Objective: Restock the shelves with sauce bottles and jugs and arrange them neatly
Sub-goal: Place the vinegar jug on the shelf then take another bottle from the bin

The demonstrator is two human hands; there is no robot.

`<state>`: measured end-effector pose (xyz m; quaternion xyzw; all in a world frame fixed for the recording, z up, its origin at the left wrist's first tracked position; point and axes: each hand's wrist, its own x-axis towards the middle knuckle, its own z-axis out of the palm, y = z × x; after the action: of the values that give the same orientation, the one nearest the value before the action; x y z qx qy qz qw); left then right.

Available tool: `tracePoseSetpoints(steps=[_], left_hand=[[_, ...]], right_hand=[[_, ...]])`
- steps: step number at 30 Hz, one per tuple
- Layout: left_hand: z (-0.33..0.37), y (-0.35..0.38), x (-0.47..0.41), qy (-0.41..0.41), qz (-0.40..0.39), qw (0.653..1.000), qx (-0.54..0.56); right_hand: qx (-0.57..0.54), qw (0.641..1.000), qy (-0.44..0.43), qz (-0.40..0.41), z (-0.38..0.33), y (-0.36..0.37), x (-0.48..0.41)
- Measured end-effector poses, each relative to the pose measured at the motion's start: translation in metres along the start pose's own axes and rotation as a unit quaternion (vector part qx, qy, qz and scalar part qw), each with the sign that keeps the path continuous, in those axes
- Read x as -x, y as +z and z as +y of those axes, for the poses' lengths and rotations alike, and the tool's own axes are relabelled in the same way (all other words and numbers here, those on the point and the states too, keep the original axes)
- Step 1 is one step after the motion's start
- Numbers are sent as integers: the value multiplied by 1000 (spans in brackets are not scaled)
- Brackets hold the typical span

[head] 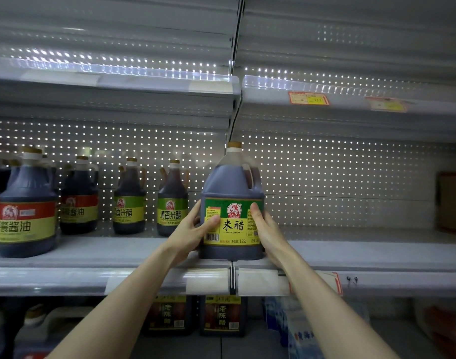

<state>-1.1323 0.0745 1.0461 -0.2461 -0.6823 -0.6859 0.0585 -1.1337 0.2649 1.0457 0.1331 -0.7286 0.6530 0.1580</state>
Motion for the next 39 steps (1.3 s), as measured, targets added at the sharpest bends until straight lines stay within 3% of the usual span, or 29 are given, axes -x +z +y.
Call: tracePoseSetpoints(steps=[15, 19, 27, 39], left_hand=[[0, 0, 0, -28, 0, 1000, -11], [12, -3, 2, -43, 44, 997, -51], [58, -16, 56, 45, 99, 985, -135], [114, -46, 211, 117, 139, 967, -177]], right_hand=[[0, 1000, 15, 5, -2, 1, 2], [10, 999, 20, 25, -13, -1, 9], [72, 993, -58, 79, -69, 2, 61], [60, 990, -130, 21, -114, 67, 169]])
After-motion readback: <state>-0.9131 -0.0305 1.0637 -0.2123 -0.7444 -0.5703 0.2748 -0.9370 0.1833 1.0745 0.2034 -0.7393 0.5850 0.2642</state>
